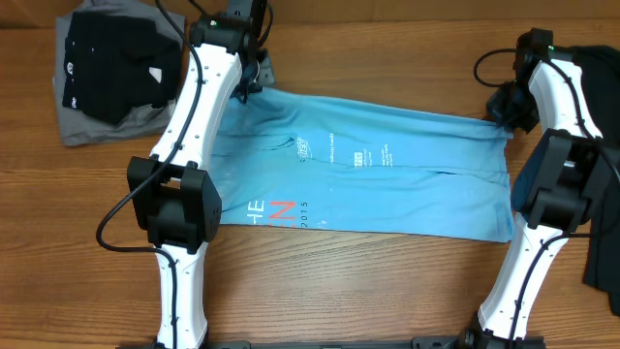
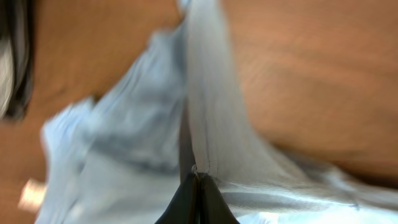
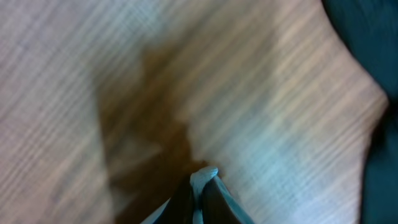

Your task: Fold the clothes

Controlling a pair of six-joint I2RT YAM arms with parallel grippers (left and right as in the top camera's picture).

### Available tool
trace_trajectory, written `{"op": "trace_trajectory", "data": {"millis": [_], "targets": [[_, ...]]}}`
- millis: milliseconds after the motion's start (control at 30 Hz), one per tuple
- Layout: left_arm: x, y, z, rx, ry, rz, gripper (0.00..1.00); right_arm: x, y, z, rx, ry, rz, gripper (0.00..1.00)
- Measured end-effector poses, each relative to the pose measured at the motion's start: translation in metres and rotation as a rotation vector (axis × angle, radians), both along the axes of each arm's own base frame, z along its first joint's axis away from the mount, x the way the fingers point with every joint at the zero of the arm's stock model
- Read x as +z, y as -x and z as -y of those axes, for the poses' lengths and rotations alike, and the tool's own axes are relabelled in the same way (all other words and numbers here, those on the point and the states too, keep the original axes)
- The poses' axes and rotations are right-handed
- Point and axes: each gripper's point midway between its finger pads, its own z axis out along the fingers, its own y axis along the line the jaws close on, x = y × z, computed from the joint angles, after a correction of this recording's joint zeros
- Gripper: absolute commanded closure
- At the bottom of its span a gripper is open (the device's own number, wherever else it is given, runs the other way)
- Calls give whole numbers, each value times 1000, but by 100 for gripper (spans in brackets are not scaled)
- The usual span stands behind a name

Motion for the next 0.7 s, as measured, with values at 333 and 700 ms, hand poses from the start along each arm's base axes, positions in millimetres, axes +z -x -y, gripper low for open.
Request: {"op": "trace_trajectory", "data": {"millis": [333,700], "targets": [[-5,69,-37,119,-171,-262,96,62,40,-13,-115,-33,-40,96],[0,94,-53,192,-252,-339,96,122,90,-28,-177,-56,-97,96]]}}
